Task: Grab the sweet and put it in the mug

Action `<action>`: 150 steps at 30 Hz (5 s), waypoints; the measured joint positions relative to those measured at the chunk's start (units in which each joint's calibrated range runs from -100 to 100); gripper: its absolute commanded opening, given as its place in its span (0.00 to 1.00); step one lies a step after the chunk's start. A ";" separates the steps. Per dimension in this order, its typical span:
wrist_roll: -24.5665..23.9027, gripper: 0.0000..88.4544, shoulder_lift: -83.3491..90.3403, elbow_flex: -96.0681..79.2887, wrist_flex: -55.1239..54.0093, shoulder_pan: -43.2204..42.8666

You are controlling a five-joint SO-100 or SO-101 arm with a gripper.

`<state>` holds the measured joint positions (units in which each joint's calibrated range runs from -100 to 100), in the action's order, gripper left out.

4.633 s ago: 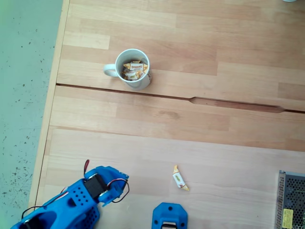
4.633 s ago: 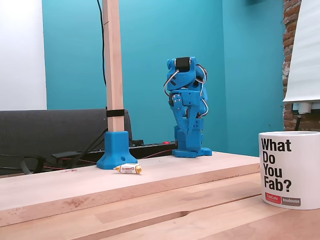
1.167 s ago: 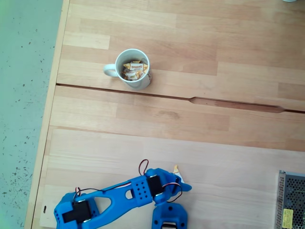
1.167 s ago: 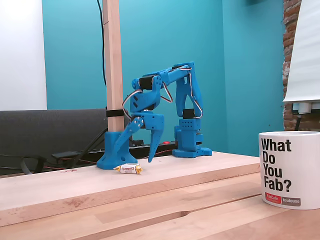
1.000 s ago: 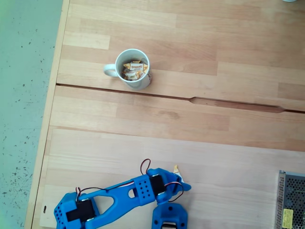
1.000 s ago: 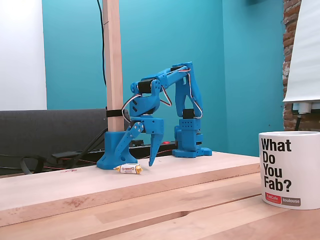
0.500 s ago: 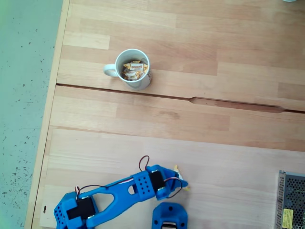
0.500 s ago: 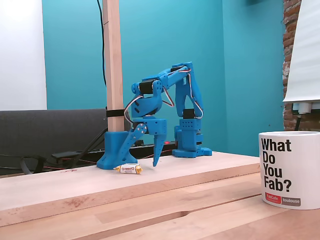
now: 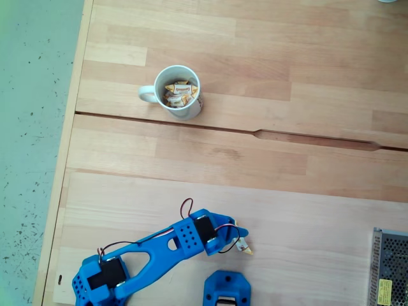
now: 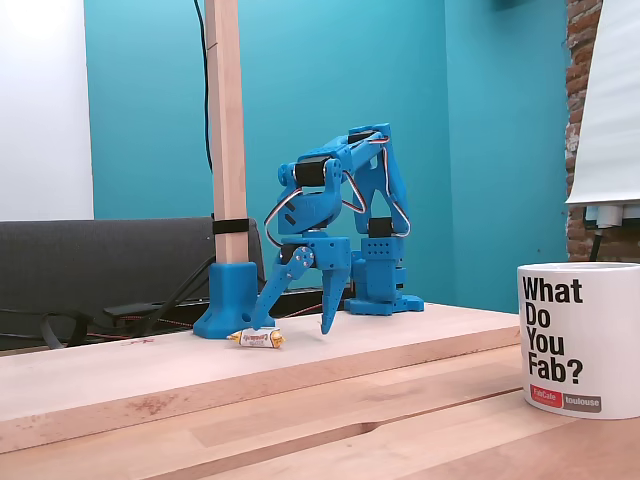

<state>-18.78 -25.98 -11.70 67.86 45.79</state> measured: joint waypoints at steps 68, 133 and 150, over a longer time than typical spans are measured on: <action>-0.54 0.01 -3.45 1.17 0.33 3.18; -26.18 0.00 11.90 10.31 -27.18 -30.43; -26.18 0.00 6.90 10.40 -38.65 -35.01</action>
<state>-44.96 -19.07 -1.30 29.21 10.78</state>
